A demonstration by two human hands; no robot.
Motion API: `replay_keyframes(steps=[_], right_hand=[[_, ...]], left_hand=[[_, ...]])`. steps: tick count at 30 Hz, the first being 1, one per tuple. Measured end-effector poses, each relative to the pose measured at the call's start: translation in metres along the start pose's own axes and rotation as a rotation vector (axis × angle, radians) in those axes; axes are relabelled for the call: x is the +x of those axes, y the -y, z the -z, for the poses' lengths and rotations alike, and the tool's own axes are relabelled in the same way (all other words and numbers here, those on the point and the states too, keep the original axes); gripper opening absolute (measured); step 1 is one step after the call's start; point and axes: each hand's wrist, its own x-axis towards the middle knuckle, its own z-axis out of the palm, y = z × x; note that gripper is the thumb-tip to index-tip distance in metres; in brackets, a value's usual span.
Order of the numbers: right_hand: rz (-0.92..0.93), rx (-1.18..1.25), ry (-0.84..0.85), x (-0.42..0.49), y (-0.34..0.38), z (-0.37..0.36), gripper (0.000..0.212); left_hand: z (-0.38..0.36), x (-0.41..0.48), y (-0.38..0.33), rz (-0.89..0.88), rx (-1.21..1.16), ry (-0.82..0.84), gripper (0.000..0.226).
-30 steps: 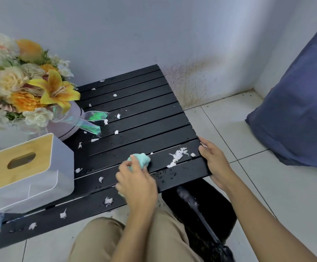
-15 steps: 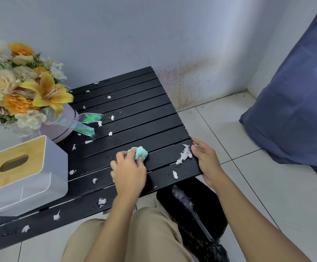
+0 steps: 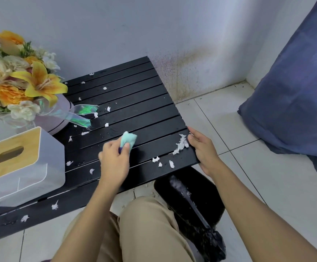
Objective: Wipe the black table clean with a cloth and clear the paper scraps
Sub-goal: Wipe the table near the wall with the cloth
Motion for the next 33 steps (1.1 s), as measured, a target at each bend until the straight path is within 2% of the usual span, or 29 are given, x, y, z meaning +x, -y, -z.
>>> replay_keyframes(steps=[2,5,7,10,12,14,17,19,21,25,27,30,33], right_hand=[[0.006,0.005,-0.006,0.001,-0.001,0.0,0.036],[0.012,0.003,-0.018,0.001,-0.002,-0.001,0.036],[0.011,-0.005,-0.026,0.0,-0.002,-0.001,0.038],[0.009,-0.039,-0.021,0.0,0.0,-0.001,0.041],[-0.014,-0.019,0.011,-0.003,0.003,0.001,0.04],[-0.051,0.035,0.051,-0.008,0.005,0.006,0.036],[-0.071,0.051,0.081,-0.017,0.001,0.012,0.034],[-0.048,0.024,0.061,-0.018,-0.004,0.011,0.035],[-0.008,0.005,0.022,-0.018,-0.006,0.007,0.034],[0.041,-0.07,0.018,-0.016,-0.007,0.008,0.033],[0.058,-0.1,0.014,-0.012,-0.01,0.01,0.037],[0.035,-0.059,0.022,-0.01,-0.012,0.01,0.039],[0.02,-0.041,0.029,-0.009,-0.012,0.011,0.035]], left_hand=[[-0.014,-0.025,0.002,0.138,0.222,-0.085,0.033],[-0.055,-0.059,-0.016,0.03,0.394,-0.138,0.045],[-0.071,-0.066,-0.032,-0.071,0.368,-0.127,0.044],[-0.075,-0.064,-0.046,-0.215,0.254,0.093,0.042],[-0.064,-0.05,-0.043,-0.129,0.013,0.21,0.035],[-0.052,-0.03,-0.036,-0.033,-0.152,0.133,0.03],[-0.046,-0.019,-0.031,0.013,0.039,0.054,0.037],[-0.054,-0.033,-0.034,-0.055,0.285,0.004,0.042],[-0.067,-0.057,-0.037,-0.172,0.378,-0.043,0.044],[-0.067,-0.087,-0.045,-0.372,0.322,0.098,0.042],[-0.057,-0.069,-0.048,-0.349,0.229,0.112,0.039],[-0.054,-0.017,-0.059,-0.287,0.208,0.032,0.038],[-0.072,0.021,-0.07,-0.318,0.231,0.108,0.039]])
